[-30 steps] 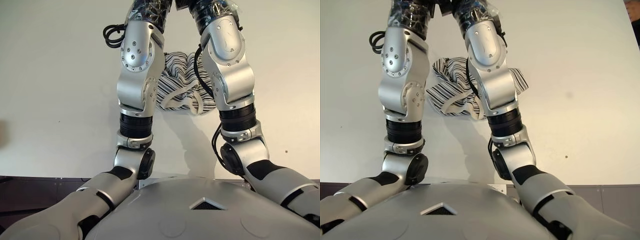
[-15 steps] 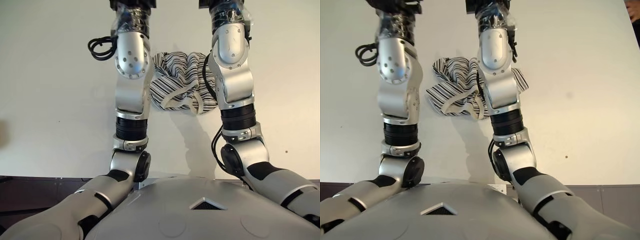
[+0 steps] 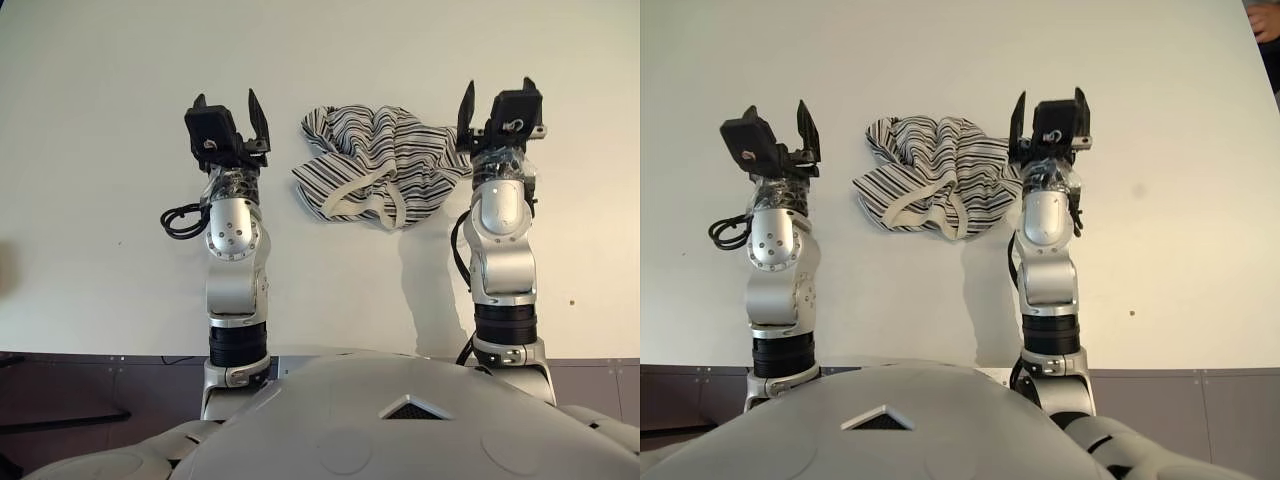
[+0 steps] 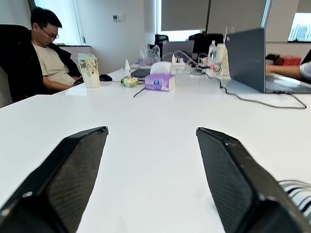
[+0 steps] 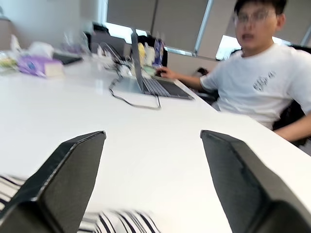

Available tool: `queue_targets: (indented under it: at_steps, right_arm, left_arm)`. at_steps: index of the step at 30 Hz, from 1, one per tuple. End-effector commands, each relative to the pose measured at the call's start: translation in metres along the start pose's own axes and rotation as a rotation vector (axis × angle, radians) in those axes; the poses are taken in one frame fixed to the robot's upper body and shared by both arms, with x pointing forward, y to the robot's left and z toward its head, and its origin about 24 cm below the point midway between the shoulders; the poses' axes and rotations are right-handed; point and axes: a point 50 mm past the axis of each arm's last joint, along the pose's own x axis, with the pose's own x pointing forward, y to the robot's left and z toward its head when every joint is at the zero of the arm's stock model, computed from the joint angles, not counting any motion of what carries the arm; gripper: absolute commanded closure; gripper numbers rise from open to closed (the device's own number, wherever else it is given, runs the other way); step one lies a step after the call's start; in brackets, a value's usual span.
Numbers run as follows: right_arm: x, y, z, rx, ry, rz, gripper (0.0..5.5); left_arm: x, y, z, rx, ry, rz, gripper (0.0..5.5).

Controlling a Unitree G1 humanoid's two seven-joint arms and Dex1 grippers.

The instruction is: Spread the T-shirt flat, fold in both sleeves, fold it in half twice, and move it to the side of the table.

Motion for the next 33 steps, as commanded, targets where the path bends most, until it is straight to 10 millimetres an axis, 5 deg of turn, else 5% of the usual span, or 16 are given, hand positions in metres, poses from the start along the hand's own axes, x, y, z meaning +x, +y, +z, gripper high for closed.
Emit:
queue_targets:
  at_steps: [1, 6, 9, 14, 18, 22, 25, 29, 33]
  right_arm:
    - [-0.004, 0.016, 0.002, 0.015, 0.005, 0.115, 1.9]
    - [-0.005, 0.016, 0.007, -0.009, -0.047, 0.145, 1.9]
    - [0.001, 0.012, 0.001, -0.137, -0.029, 0.155, 1.9]
    - [-0.002, 0.056, -0.047, -0.448, 0.203, 0.664, 1.9]
    - [-0.004, 0.073, -0.054, -0.524, 0.241, 1.001, 1.9]
    - [-0.013, 0.05, -0.075, -0.703, 0.294, 1.103, 1.9]
    - [-0.018, 0.036, -0.089, -0.758, 0.358, 1.087, 1.9]
    - [-0.002, 0.013, -0.093, -0.809, 0.411, 0.952, 1.9]
    - [0.014, -0.003, -0.091, -0.878, 0.41, 0.892, 1.9]
  left_arm:
    - [-0.004, -0.019, -0.006, -0.035, 0.042, -0.125, 2.11]
    - [-0.001, -0.025, -0.002, 0.078, -0.008, -0.195, 2.11]
    - [0.018, -0.023, -0.011, 0.169, 0.016, -0.287, 2.11]
    - [0.036, -0.027, -0.013, 0.362, 0.021, -0.627, 2.11]
    - [0.047, -0.024, -0.026, 0.496, 0.125, -0.807, 2.11]
    - [0.049, 0.014, -0.057, 0.695, 0.309, -0.746, 2.11]
    - [0.038, 0.037, -0.06, 0.649, 0.336, -0.686, 2.11]
    - [0.015, 0.08, -0.068, 0.618, 0.377, -0.687, 2.11]
    - [0.027, 0.123, -0.064, 0.54, 0.375, -0.513, 2.11]
